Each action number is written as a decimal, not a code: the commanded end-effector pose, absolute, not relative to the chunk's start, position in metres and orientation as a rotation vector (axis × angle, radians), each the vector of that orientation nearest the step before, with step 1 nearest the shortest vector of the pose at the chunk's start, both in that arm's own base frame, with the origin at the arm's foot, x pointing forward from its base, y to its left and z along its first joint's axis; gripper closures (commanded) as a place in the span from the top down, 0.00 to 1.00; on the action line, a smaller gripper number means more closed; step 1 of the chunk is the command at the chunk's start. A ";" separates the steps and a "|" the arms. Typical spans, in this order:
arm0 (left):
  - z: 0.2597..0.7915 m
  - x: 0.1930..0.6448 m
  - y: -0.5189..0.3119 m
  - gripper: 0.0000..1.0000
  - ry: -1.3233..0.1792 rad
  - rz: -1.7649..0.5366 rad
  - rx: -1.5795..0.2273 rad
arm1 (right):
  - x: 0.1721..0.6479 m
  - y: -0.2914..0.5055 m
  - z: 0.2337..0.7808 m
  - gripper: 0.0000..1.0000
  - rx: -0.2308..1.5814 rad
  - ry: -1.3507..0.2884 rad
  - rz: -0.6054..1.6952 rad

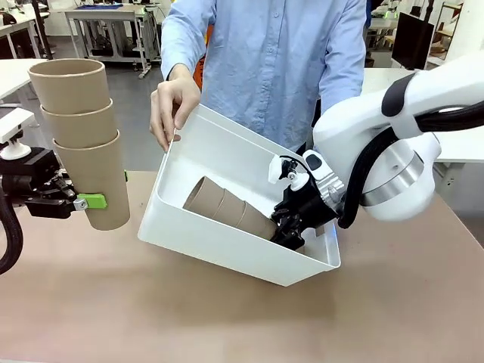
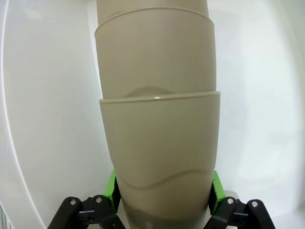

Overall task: Stack the cups and store them in the basket.
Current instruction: Place the stack of Reusable plastic cups into the Pantry Basket.

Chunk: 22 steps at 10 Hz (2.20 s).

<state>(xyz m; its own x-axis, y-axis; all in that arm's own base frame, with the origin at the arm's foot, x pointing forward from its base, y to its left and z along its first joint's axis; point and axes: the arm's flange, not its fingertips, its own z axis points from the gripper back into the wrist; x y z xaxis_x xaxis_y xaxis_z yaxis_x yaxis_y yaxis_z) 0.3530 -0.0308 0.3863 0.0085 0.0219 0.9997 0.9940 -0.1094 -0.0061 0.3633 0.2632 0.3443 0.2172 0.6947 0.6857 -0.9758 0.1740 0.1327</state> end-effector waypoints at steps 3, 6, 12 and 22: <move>0.391 0.353 -0.031 0.83 -1.175 -1.272 -1.315 | 0.358 0.254 0.351 1.00 0.669 -0.603 1.324; 0.391 0.353 -0.031 0.83 -1.175 -1.272 -1.315 | 0.352 0.241 0.397 1.00 0.762 -0.666 1.300; 0.391 0.353 -0.031 0.83 -1.175 -1.272 -1.315 | 0.375 0.129 0.498 1.00 0.874 -0.863 1.222; 0.391 0.353 -0.031 0.83 -1.175 -1.272 -1.315 | 0.344 -0.020 0.518 1.00 0.932 -0.866 1.166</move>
<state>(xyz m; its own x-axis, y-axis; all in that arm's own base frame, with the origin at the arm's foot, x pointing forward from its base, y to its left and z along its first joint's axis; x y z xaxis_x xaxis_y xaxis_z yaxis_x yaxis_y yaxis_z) 0.3530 -0.0307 0.3863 0.0082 0.0216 0.9997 0.9940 -0.1090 -0.0058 0.3418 -0.0225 0.5166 0.1611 0.3527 0.9217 -0.9846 0.1222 0.1253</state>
